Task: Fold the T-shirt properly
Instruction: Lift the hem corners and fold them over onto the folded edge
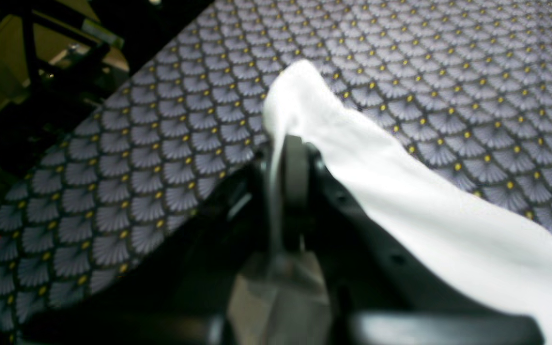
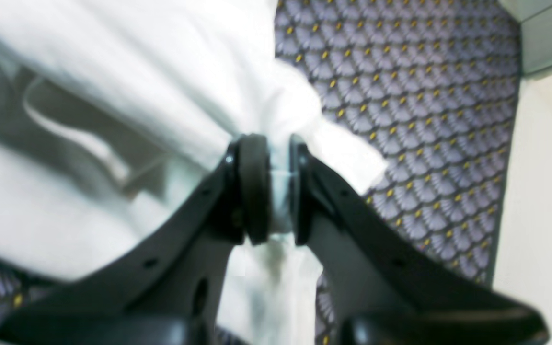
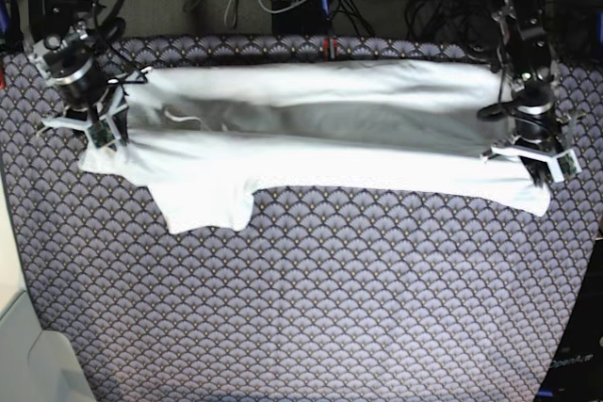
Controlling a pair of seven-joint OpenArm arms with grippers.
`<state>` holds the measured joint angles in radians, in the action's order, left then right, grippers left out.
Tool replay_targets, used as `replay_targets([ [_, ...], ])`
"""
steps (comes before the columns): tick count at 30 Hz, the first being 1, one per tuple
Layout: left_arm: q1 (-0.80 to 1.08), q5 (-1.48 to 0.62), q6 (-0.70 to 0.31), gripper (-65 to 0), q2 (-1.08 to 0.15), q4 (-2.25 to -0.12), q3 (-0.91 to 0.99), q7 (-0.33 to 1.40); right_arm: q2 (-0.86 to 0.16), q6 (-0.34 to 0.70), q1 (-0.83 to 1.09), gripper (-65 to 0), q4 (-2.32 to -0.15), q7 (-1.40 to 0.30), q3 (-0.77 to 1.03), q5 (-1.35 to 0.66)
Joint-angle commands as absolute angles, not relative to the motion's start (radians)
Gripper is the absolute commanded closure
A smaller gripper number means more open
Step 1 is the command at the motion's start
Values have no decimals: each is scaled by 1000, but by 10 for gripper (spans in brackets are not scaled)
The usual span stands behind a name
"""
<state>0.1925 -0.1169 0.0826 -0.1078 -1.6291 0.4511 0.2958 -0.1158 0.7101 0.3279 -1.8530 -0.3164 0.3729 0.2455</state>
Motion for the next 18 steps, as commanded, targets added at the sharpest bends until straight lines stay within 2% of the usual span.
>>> replay_targets([
  [1, 186, -110, 93, -5, -122, -1676, 460, 289, -127, 698, 321, -52, -1867, -298, 380, 234],
  [9, 257, -108, 90, -5, -99, -1813, 461, 387, -127, 698, 323, -52, -1863, -298, 380, 234],
  [18, 282, -99, 88, -5, -108, -1698, 461, 381, -125, 698, 338, -52, -1863, -298, 374, 232],
])
